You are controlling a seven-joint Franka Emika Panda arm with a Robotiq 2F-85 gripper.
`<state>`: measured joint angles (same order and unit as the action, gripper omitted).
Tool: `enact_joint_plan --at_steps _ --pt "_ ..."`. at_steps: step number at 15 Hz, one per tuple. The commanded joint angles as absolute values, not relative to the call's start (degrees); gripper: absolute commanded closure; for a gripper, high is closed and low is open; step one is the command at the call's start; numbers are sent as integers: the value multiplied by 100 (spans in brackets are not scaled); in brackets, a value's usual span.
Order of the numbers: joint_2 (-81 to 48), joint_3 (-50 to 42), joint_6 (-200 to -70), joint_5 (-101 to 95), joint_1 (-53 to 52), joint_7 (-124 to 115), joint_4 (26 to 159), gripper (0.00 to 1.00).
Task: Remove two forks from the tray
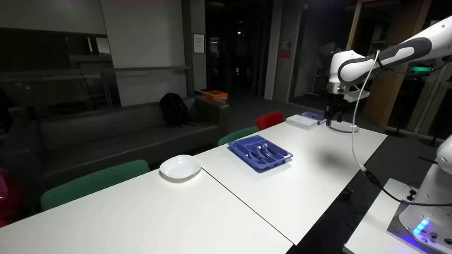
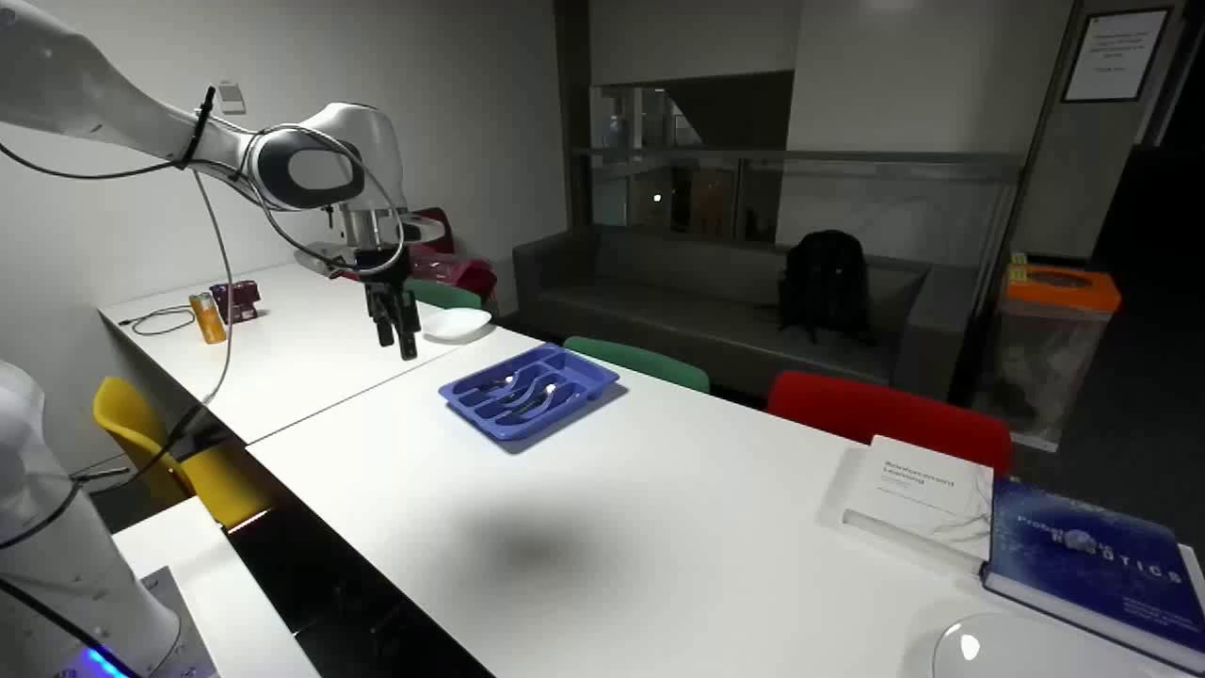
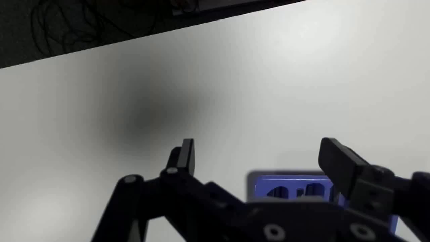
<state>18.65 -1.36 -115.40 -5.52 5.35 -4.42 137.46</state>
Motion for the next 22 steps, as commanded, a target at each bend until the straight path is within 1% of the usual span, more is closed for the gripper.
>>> enact_joint_plan --at_steps 1,7,11,19,22 --pt "1863 -173 -11529 -564 498 -451 13737 0" --pt "1804 -154 -11548 -593 503 -507 13710 0" --pt "1222 72 -11759 -706 468 -1153 13323 0" --pt "-123 138 -12676 -659 179 -1140 11987 0" --pt "-758 117 -12619 -854 126 -1332 11139 0"
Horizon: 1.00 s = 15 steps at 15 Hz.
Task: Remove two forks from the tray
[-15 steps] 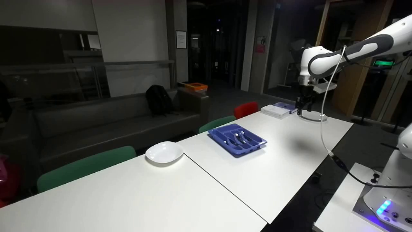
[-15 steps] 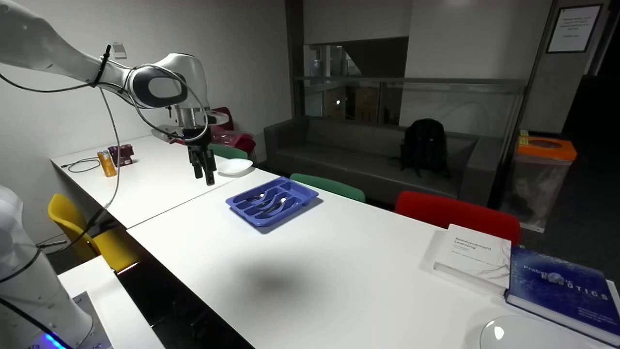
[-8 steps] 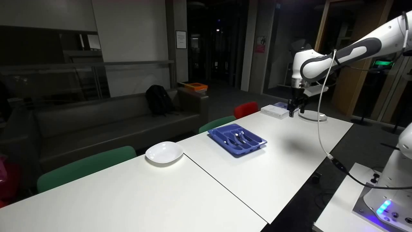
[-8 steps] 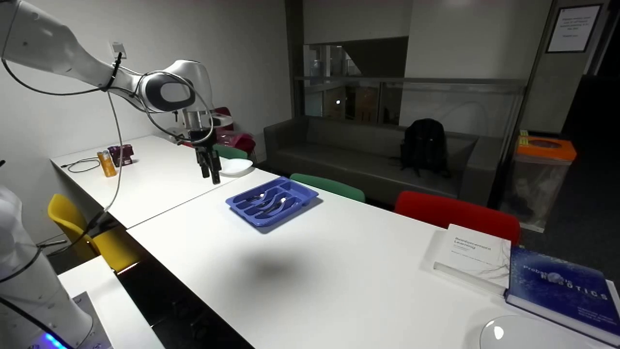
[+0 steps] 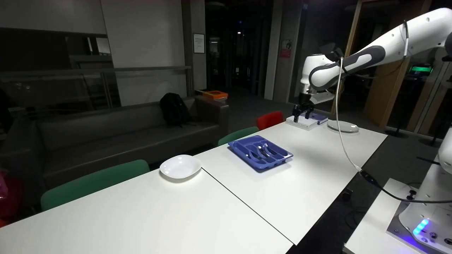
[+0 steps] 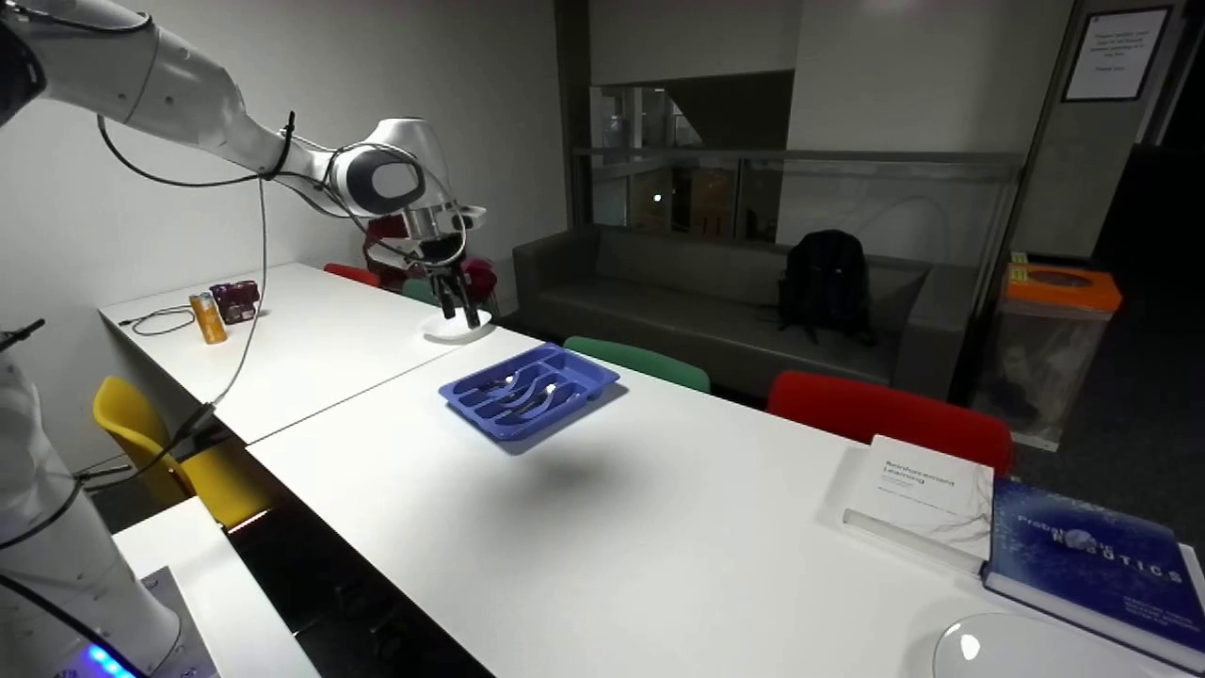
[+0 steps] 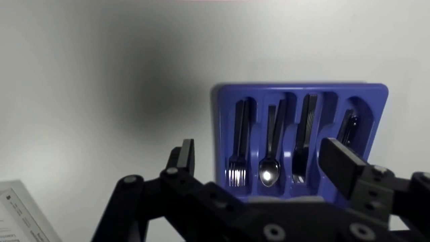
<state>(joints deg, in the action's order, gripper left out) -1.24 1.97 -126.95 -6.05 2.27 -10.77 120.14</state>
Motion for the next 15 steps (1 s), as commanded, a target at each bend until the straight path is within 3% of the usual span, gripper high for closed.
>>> enact_joint_plan --at_steps 1,5,7,15 --pt "-961 99 -12513 -1058 81 -1521 10853 0" --pt "-1630 45 -11853 -1388 -151 -1723 9871 0" --pt "-1432 30 -12140 -1198 -145 -1590 10268 0" --pt "-1753 -37 -11896 -1395 -293 -1868 9864 0"
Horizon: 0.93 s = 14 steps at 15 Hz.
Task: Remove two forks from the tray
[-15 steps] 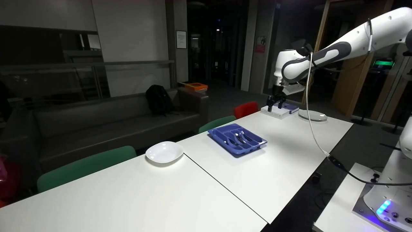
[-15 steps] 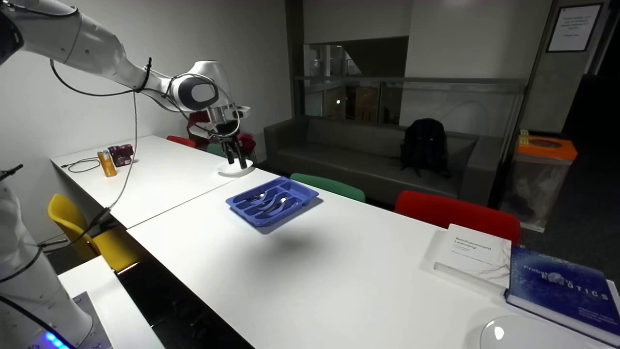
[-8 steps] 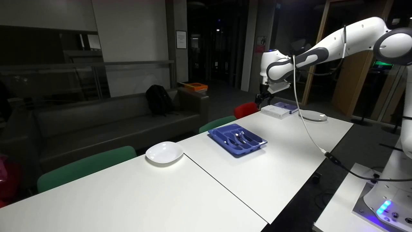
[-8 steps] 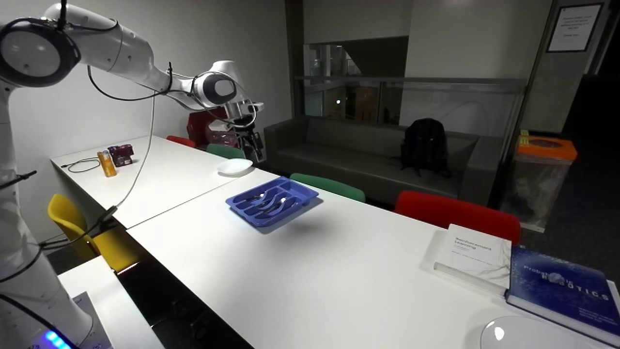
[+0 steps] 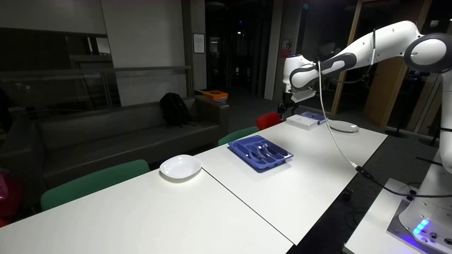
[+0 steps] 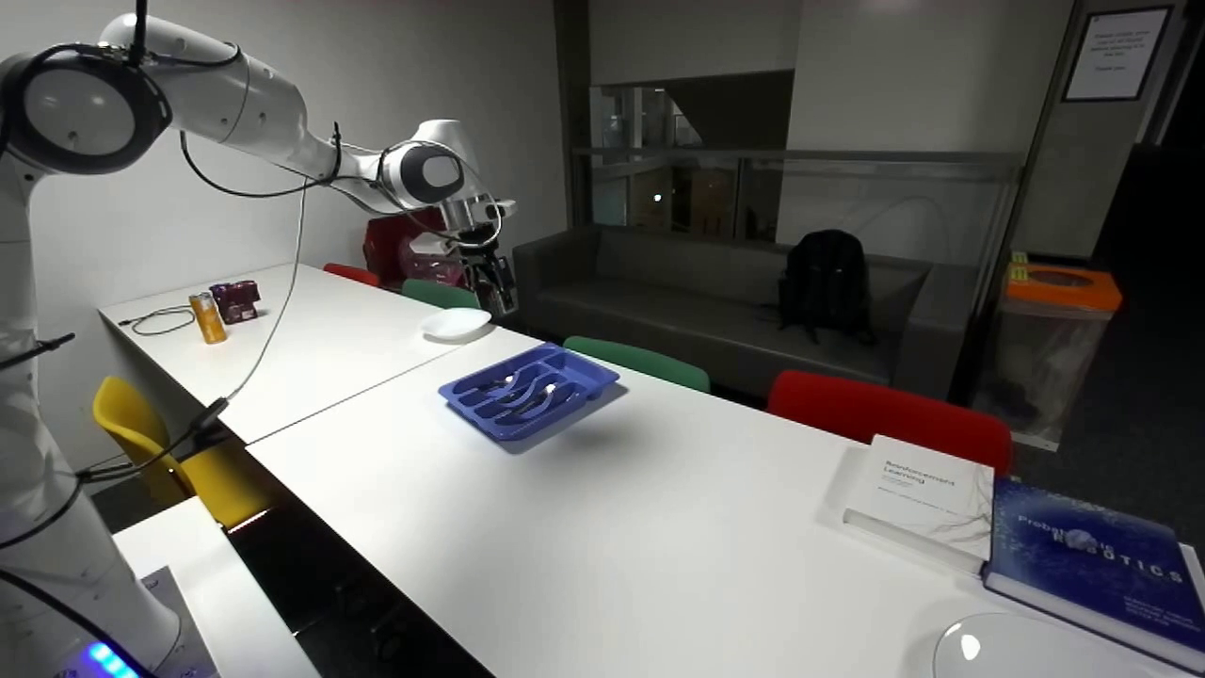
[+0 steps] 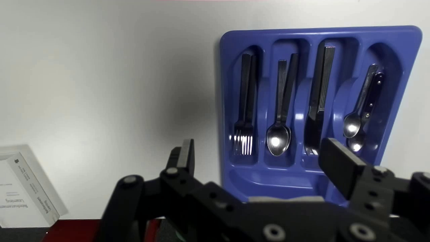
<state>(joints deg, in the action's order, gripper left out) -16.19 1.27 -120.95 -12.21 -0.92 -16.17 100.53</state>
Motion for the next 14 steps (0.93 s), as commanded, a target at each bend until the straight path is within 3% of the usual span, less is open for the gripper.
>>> enact_joint_plan --at_steps 1,11,14 --pt "-1854 -51 -11810 -1497 -358 -1971 9750 0" --pt "-3703 -95 -10176 -2300 -1514 -2402 7584 0" --pt "-4109 -105 -10419 -2210 -1456 -2126 7296 0"
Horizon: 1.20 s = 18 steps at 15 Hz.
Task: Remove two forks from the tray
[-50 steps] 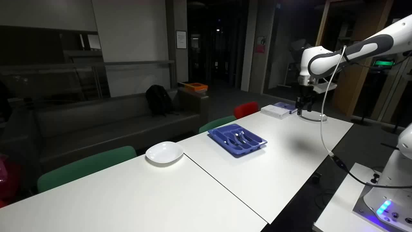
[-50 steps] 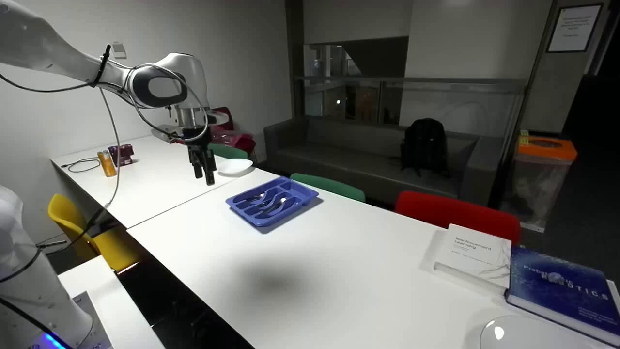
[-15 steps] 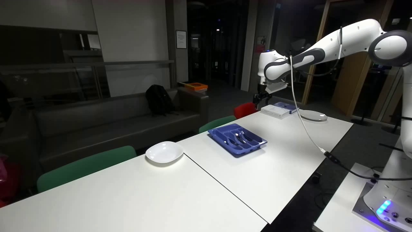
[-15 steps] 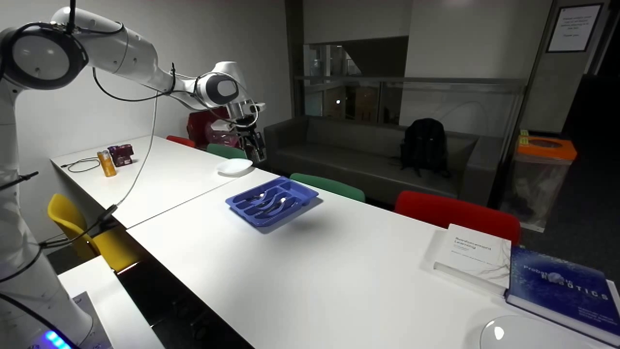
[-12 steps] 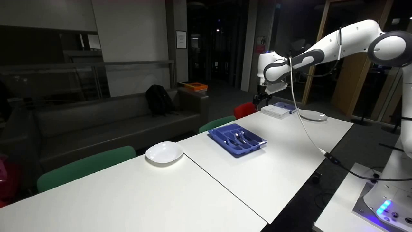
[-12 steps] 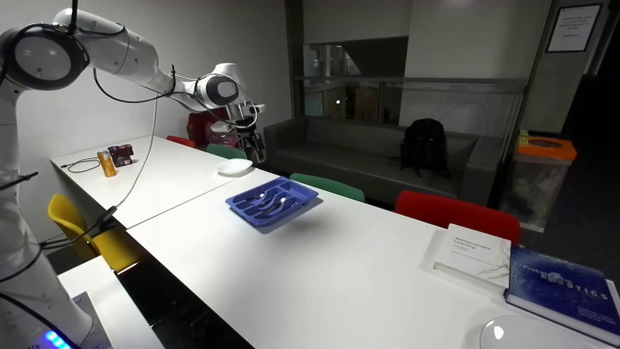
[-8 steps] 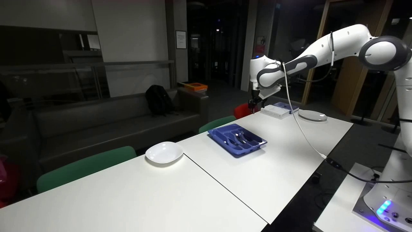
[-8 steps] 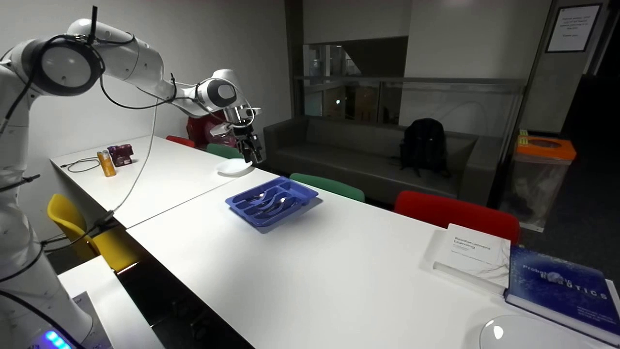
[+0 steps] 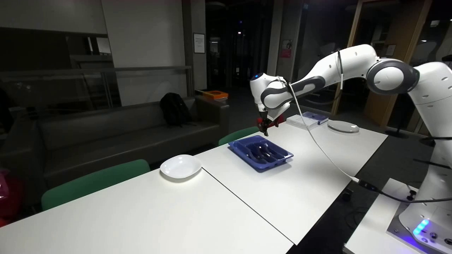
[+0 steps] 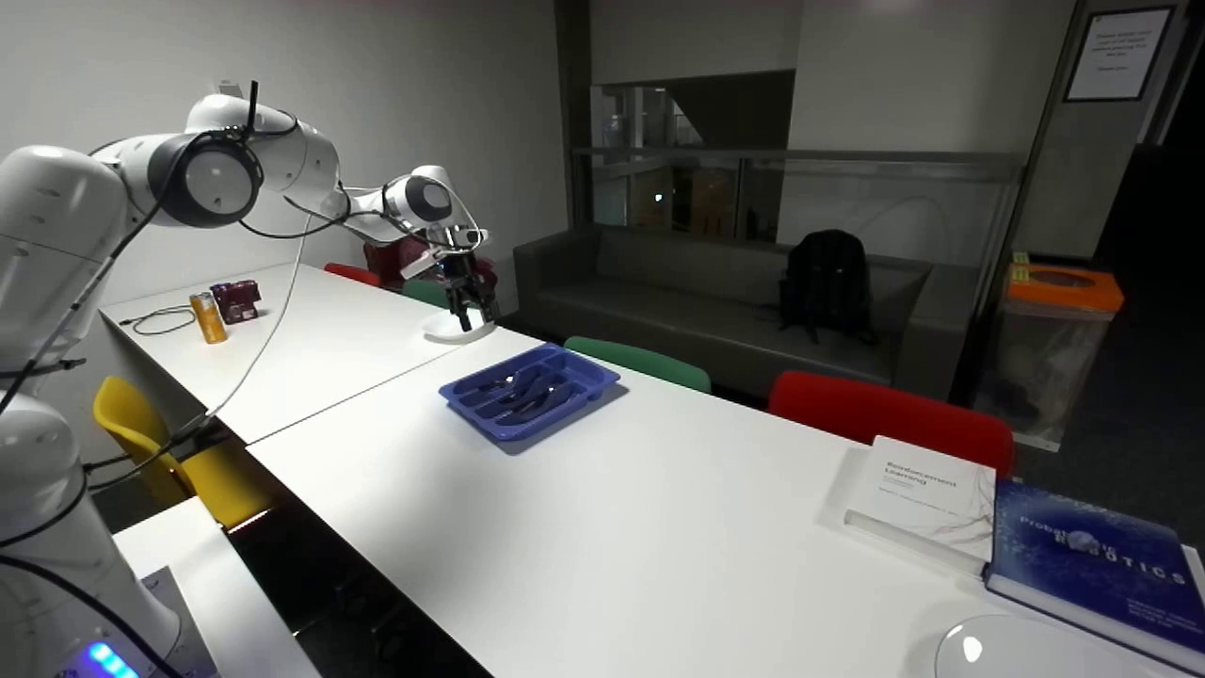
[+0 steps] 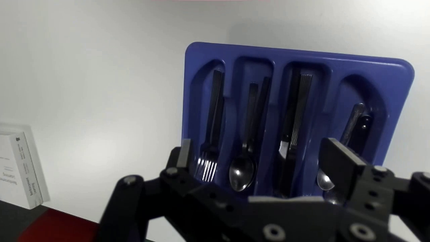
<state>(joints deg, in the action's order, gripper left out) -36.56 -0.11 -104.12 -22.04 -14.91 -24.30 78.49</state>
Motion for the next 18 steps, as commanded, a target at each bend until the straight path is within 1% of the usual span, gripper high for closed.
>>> enact_joint_plan --at_steps 1,7,13,18 --pt "-4202 -100 -10681 -2144 -1388 -2073 7278 0" --pt "-4750 -458 -11395 -2248 -1302 -1692 7089 0" --pt "-5024 -643 -10876 -2074 -1373 -2178 6963 0" --pt "-5080 -576 -11134 -1728 -1292 -2655 7223 0"
